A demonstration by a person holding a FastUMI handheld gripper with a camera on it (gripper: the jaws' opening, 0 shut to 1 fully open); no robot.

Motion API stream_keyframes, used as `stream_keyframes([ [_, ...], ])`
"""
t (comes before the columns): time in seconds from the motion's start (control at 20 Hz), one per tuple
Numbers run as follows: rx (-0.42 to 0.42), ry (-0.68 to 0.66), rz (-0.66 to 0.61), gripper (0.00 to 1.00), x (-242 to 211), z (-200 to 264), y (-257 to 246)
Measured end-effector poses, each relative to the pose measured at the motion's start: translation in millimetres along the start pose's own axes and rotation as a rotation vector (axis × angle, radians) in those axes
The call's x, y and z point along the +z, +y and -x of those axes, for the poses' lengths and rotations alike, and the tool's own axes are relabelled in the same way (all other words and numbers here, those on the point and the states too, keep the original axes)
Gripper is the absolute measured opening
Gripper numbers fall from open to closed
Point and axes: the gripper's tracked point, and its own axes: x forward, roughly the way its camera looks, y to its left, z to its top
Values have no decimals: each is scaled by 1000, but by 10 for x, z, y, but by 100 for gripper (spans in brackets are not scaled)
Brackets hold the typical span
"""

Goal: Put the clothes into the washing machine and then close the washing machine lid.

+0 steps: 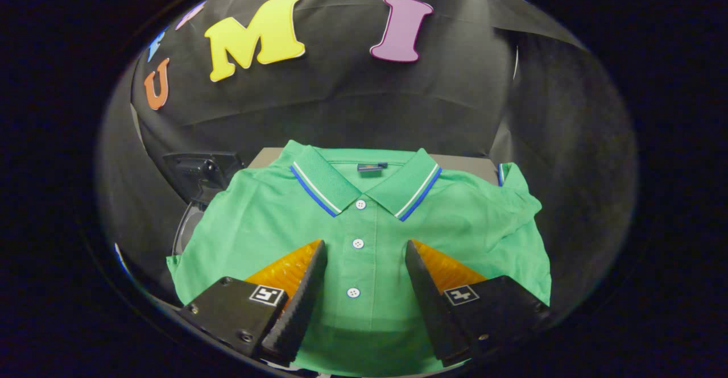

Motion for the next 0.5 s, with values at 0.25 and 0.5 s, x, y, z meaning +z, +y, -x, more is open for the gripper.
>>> stream_keyframes([
  [0.25, -18, -39, -8, 32, 17, -20, -3],
  [0.5, 14, -43, -65, 10, 61, 6, 32],
])
